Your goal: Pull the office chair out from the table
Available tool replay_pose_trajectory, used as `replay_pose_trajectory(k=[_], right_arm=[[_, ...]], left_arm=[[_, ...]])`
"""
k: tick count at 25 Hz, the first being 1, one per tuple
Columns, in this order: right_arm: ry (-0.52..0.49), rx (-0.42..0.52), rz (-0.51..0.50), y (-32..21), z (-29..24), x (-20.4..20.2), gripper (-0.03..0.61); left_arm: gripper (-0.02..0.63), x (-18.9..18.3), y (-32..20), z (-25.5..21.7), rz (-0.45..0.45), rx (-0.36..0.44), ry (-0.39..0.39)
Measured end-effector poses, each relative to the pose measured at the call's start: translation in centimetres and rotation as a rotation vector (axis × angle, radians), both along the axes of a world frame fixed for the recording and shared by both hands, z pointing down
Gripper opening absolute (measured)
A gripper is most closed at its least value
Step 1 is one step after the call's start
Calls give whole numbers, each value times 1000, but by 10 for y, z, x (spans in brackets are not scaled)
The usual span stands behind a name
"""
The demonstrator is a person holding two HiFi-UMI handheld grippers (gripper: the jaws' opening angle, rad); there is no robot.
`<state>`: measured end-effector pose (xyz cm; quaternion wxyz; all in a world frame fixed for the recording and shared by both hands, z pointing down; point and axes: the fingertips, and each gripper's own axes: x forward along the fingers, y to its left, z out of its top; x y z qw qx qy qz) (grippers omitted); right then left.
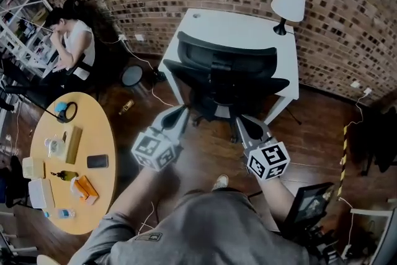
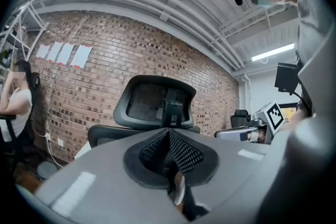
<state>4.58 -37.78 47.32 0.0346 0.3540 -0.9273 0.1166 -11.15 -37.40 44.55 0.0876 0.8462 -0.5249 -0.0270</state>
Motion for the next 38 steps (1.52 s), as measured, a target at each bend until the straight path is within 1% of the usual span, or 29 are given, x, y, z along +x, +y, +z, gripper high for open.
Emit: replay_pose_trajectory(k=[7, 11, 13, 15, 18, 19, 21, 23, 25, 28, 30, 34, 36, 38], right_arm=[[56, -1, 62, -47, 6, 33, 12], [142, 37, 104, -79, 4, 48, 12], [180, 39, 128, -92, 7, 57, 12], [223, 53, 148, -102, 7, 64, 16], [325, 107, 169, -118, 7, 76, 58], [364, 127, 173, -122, 6, 80, 77], [444, 159, 170, -130, 7, 88, 124], [523, 178, 150, -136, 10, 94, 182], [595, 188, 119, -142, 13, 99, 234], [733, 192, 46, -149, 26, 104, 286], [840, 205, -20, -152, 37, 105, 300], [1018, 234, -135, -161, 54, 100, 301], [1071, 232, -177, -164, 62, 95, 298], [1098, 222, -203, -167, 67, 91, 294]], left_arm=[[2, -12, -53, 1, 23, 7, -69], [2, -28, -87, 3, 56, 8, -131], [2, -33, -102, 7, 78, 10, -183], [2, -39, -115, 10, 99, 23, -259], [3, -48, -135, 16, 138, 43, -367], [14, -51, -139, 18, 158, 48, -398], [76, -52, -146, 21, 218, 54, -471], [145, -52, -151, 24, 286, 53, -538], [189, -53, -156, 29, 349, 43, -603], [235, -56, -161, 46, 425, 24, -749], [252, -57, -164, 57, 468, 12, -837], [253, -57, -177, 76, 527, -22, -936], [255, -57, -182, 86, 557, -30, -988], [256, -53, -185, 93, 595, -37, -1016]])
